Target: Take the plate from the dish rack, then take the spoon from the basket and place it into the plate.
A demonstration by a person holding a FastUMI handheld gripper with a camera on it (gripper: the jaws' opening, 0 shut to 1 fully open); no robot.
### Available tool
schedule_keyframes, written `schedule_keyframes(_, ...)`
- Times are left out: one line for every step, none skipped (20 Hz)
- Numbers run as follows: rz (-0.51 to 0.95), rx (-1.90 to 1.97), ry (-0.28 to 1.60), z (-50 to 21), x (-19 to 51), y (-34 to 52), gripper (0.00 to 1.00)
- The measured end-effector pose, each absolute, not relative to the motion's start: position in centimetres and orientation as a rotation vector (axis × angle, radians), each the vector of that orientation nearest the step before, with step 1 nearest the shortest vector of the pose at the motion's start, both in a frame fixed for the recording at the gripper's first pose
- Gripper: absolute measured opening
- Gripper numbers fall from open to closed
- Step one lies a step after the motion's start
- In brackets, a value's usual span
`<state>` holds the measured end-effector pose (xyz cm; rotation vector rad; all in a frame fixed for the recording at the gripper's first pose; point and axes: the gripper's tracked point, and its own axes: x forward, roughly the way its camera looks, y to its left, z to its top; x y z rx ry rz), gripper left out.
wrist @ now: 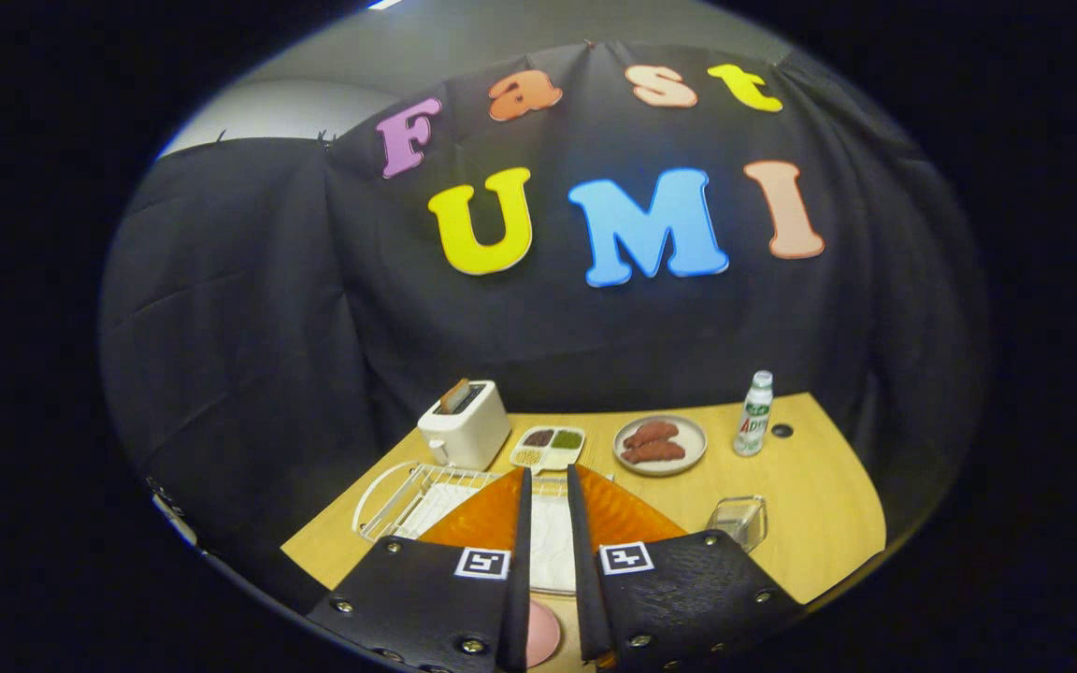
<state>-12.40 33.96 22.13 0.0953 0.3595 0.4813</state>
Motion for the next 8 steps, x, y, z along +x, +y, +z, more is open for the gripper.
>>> schedule_keyframes(0.453, 0.075, 0.304, 23.5, -11.6, 33.2, 0.21)
schedule_keyframes(0.430, 0.060, 0.265, 24.5, -11.1, 32.8, 0.21)
schedule_keyframes(0.403, 0.048, 0.225, 25.5, -10.7, 32.0, 0.21)
schedule_keyframes(0.388, 0.039, 0.192, 26.2, -10.4, 31.5, 0.20)
schedule_keyframes(0.363, 0.030, 0.152, 27.2, -10.1, 30.9, 0.21)
schedule_keyframes(0.342, 0.020, 0.122, 28.0, -10.0, 30.3, 0.21)
schedule_keyframes(0.321, 0.013, 0.087, 28.8, -9.8, 29.9, 0.21)
schedule_keyframes(0.298, 0.009, 0.056, 29.6, -9.7, 29.3, 0.21)
